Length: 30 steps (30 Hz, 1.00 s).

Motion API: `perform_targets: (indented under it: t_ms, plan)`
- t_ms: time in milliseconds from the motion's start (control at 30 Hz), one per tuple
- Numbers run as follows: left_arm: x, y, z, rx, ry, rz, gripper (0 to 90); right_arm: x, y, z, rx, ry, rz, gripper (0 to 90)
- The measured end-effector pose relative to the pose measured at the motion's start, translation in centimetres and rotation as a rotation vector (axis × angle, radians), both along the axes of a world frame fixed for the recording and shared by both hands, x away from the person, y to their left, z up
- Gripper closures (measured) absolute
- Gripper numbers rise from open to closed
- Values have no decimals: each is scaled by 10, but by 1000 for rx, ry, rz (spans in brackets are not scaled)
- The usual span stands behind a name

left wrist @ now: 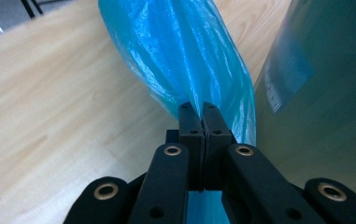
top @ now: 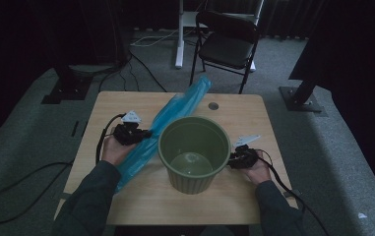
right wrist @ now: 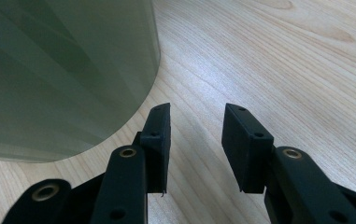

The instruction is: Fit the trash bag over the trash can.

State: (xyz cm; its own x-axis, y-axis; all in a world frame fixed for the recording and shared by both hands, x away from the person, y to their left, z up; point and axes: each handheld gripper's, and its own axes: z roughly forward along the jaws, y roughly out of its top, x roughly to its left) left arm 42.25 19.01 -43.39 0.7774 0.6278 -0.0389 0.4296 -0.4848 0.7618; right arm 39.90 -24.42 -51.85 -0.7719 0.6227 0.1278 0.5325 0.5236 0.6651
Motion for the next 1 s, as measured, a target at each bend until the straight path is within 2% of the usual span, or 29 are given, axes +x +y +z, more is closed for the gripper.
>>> perform_targets:
  t_ms: [67,100,200,500,667,833,900,1000]
  plan:
    - [0,0,4,0,-7,-4,890,0,0,0,0,0,1,617]
    - [0,-1,13,6,-23,-14,890,1,1,0,2,1,3,617]
    - [0,-1,21,-1,-30,-19,890,2,3,0,4,1,9,618]
    - [1,1,46,-76,-64,-33,890,3,9,-1,6,27,54,624]
    - [1,1,60,-87,-81,-40,890,3,9,1,19,27,57,659]
    - [1,-2,72,-86,-94,-54,889,3,6,4,56,17,48,689]
    - [1,-4,76,-78,-95,-58,889,4,6,5,57,17,48,689]
    - [2,-6,79,-90,-97,-66,888,4,6,4,51,22,53,689]
